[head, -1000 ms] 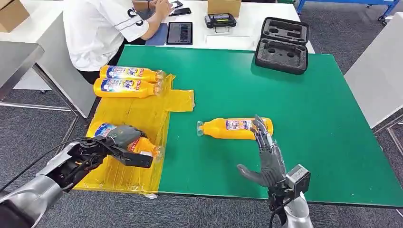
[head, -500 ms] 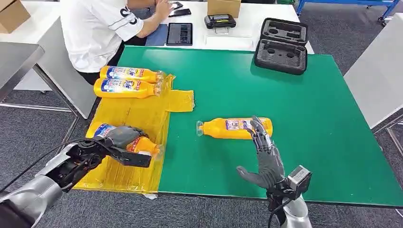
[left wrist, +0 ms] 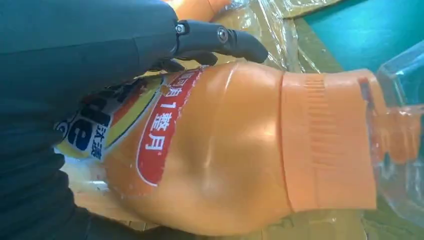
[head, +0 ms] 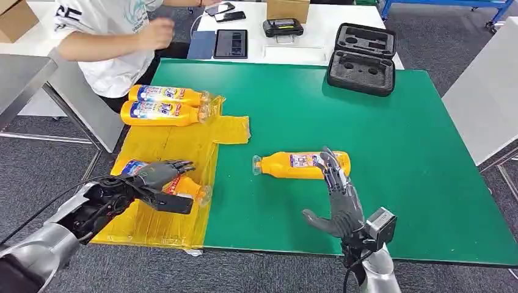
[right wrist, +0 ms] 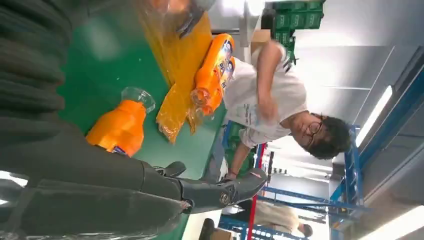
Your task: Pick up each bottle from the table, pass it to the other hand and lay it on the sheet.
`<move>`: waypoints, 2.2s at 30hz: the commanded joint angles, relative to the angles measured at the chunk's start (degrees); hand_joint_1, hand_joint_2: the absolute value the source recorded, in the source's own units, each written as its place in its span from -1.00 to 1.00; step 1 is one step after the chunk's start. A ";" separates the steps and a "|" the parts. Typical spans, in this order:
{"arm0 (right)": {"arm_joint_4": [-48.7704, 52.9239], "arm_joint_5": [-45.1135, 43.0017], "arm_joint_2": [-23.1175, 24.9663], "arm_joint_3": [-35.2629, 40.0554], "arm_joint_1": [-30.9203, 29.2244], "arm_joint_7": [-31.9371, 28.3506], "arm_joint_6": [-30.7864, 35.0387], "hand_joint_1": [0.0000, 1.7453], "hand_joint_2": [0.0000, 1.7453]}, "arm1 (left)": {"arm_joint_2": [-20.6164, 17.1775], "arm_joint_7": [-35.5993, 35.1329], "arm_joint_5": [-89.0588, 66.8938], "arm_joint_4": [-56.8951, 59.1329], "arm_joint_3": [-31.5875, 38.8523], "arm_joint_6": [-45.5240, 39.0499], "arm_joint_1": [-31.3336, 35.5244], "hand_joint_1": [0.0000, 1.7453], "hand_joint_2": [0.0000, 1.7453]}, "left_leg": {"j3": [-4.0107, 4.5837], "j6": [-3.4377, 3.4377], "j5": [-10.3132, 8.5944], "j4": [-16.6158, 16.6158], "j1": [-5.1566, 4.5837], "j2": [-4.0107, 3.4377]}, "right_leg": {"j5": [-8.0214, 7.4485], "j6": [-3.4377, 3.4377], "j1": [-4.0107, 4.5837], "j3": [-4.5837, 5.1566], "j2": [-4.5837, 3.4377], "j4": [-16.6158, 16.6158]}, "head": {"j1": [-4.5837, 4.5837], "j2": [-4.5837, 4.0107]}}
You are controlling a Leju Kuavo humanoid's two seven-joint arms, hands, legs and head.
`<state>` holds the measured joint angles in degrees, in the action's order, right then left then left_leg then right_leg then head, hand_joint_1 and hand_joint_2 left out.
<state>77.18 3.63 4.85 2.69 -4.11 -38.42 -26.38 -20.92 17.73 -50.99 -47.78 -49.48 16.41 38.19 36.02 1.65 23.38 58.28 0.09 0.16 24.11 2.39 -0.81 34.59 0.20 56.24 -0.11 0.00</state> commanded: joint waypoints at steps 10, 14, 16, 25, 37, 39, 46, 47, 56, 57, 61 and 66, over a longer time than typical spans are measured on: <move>-9.51 -0.75 -2.01 2.16 -5.98 0.57 1.61 -1.00 1.00 | -10.23 4.65 9.23 -10.04 -5.24 12.31 5.50 -1.00 1.00 | -0.18 -0.16 0.05 0.03 0.11 -0.15 | -0.05 -0.24 0.12 -0.12 -0.15 0.00 | 0.00 0.00; -10.36 -1.38 -2.13 2.20 -6.98 0.96 1.29 -1.00 1.00 | -10.94 4.68 11.30 -11.47 -6.28 16.18 8.67 -1.00 1.00 | -0.01 -0.16 0.01 0.11 0.20 -0.08 | -0.06 -0.23 0.19 0.02 -0.06 0.06 | 0.00 0.00; -10.37 -1.39 -2.11 2.23 -7.02 0.98 1.31 -1.00 1.00 | -10.71 4.63 11.33 -11.37 -6.46 16.21 8.68 -1.00 1.00 | 0.00 -0.17 -0.05 0.04 0.17 -0.01 | -0.06 -0.21 0.16 0.05 0.01 0.03 | 0.00 0.00; -9.57 -1.62 -1.92 2.41 -4.73 2.26 2.10 -1.00 1.00 | -11.75 6.79 18.02 -11.52 -8.87 16.93 10.50 -1.00 1.00 | -0.04 -0.17 -0.04 0.02 0.18 0.04 | -0.04 -0.21 0.16 -0.03 0.08 -0.01 | -0.02 0.00; 0.43 10.51 -3.47 0.57 0.13 8.21 12.67 -1.00 1.00 | 5.08 20.00 32.10 -15.36 20.47 -12.54 -15.20 -1.00 1.00 | -0.49 -0.14 -0.01 -0.29 0.00 0.04 | 0.02 -0.19 -0.01 -0.41 0.09 -0.24 | -0.02 0.00; 2.13 14.04 -4.26 -0.28 -1.42 11.24 14.04 -1.00 1.00 | 11.80 20.26 32.94 -20.48 28.06 -14.90 -21.91 -1.00 1.00 | -0.36 -0.09 -0.01 -0.24 -0.16 0.05 | 0.02 -0.14 -0.15 -0.27 0.08 -0.17 | 0.02 0.00; -20.29 25.20 -9.64 -0.54 -20.69 16.99 20.44 -1.00 1.00 | 23.19 18.02 27.16 -33.21 36.50 -32.19 -33.84 -1.00 1.00 | 0.01 0.00 0.10 -0.02 -0.23 -0.51 | -0.13 -0.11 -0.21 0.14 -0.40 -0.17 | 0.02 0.00; -21.43 25.22 -9.76 -0.63 -21.62 16.74 20.46 -1.00 1.00 | 23.19 18.02 27.18 -33.26 36.66 -32.23 -33.81 -1.00 1.00 | -0.09 0.01 0.18 0.03 -0.27 -0.63 | -0.11 -0.11 -0.23 0.04 -0.52 -0.15 | 0.02 0.00; -24.87 27.00 -9.67 0.70 -23.60 16.07 21.87 -1.00 1.00 | 23.38 18.00 26.96 -33.10 37.94 -33.12 -33.87 -1.00 1.00 | 0.09 0.11 -0.04 -0.01 -0.19 -0.30 | -0.21 0.00 -0.10 0.15 -0.17 -0.13 | 0.04 0.00; -24.87 27.00 -9.67 0.70 -23.60 16.07 21.87 -1.00 1.00 | 23.38 18.00 26.96 -33.10 37.94 -33.12 -33.87 -1.00 1.00 | 0.00 0.08 0.01 -0.01 -0.17 -0.30 | -0.16 -0.02 -0.08 0.05 -0.17 -0.12 | 0.02 0.00; -28.48 27.79 -9.88 2.47 -26.47 15.78 22.08 -1.00 1.00 | 24.28 18.78 26.32 -33.74 38.99 -33.90 -34.40 -1.00 1.00 | 0.00 0.10 0.02 0.00 -0.12 -0.30 | -0.16 0.00 -0.04 0.04 -0.17 -0.09 | 0.02 0.00; -41.16 29.90 -9.32 8.03 -34.83 16.24 20.21 -1.00 1.00 | 24.70 18.76 25.42 -33.62 39.19 -34.33 -34.10 -1.00 1.00 | 0.12 0.11 0.03 0.07 -0.07 -0.56 | -0.26 0.00 -0.05 0.19 -0.44 -0.05 | 0.02 0.00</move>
<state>55.05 31.63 -4.79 3.48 -26.97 -22.47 -4.59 2.12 36.44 -24.68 -82.29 -12.50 -17.66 3.66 36.36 1.82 23.27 58.29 -0.02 -0.04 23.86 2.48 -0.90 34.92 0.12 56.20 -0.09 0.00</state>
